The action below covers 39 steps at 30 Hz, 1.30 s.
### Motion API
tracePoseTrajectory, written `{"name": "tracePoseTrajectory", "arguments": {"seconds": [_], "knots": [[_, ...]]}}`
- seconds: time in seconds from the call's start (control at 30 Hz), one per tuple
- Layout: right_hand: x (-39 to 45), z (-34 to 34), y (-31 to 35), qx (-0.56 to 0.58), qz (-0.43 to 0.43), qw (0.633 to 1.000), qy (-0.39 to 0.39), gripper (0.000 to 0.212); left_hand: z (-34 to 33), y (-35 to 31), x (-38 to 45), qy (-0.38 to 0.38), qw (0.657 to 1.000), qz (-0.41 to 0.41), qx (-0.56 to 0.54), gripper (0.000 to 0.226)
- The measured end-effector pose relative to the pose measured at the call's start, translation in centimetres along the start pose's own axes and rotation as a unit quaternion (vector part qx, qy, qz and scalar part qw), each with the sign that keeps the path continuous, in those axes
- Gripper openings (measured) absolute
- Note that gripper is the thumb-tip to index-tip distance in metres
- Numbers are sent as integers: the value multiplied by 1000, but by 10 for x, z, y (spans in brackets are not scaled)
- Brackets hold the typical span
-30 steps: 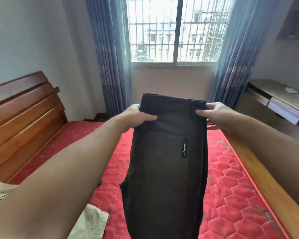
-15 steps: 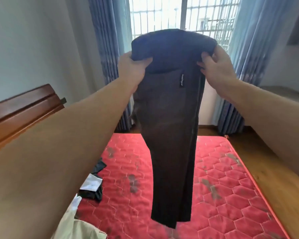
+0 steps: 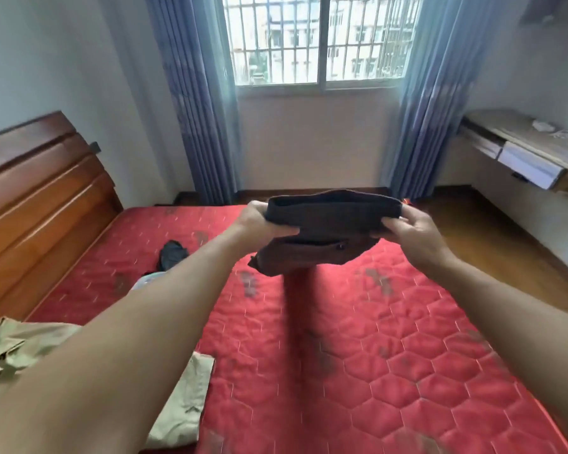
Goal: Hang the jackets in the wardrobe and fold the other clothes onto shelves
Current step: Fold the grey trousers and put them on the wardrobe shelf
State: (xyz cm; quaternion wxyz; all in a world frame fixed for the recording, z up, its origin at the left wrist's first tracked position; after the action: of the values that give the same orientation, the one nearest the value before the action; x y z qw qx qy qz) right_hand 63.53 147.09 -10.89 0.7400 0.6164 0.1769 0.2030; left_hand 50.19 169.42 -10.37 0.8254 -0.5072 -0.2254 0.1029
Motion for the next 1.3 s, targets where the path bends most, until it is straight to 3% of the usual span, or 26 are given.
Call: {"name": "tracePoseTrajectory", "arguments": {"seconds": [0.13, 0.2, 0.27, 0.33, 0.43, 0.57, 0.67, 0.8, 0.87, 1.07, 1.17, 1.3], "knots": [[-80, -22, -127, 3, -146, 989, 29, 30, -56, 102, -104, 107, 988, 112, 7, 9], [-119, -33, -184, -38, -204, 977, 56, 28, -77, 142, -154, 165, 976, 110, 91, 6], [-154, -41, -230, -105, -231, 963, 87, 27, -92, 172, -204, 185, 969, 127, 103, 5], [-184, -46, -259, -175, -233, 949, 124, 26, -104, 186, -250, 216, 957, 139, 137, 18], [-229, -55, -293, -273, -258, 903, 209, 23, -117, 197, -317, 274, 926, 180, 190, 24], [-288, -51, -327, -370, -313, 818, 309, 10, -140, 205, -397, 344, 884, 276, 156, 19], [-316, -44, -339, -379, -350, 788, 337, 11, -156, 200, -430, 391, 860, 309, 108, 10], [-325, -40, -352, -296, -413, 787, 349, 11, -158, 205, -434, 364, 866, 338, 61, 24], [-316, -41, -360, -248, -427, 805, 329, 16, -158, 213, -425, 335, 879, 336, 52, 21], [-253, -49, -366, -154, -347, 913, 151, 17, -150, 256, -374, 170, 935, 308, 48, 8], [-215, -57, -379, -96, -333, 936, 63, 16, -145, 290, -341, 87, 943, 320, -12, 12], [-157, -72, -396, -58, -320, 945, -35, 18, -150, 335, -291, 37, 941, 319, -107, 16]]}}
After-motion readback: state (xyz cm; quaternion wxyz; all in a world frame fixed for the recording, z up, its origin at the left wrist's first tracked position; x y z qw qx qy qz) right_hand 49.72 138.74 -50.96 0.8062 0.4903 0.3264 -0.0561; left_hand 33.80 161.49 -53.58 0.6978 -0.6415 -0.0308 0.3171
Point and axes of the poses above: each hand's wrist, its own x-axis towards the middle knuckle, its own z-axis out of the back of the hand, y = z × x, the point moved 9 cm from there along x, towards the middle knuckle, and after that the axes turned 13 degrees about -z, right-handed, at the moved point
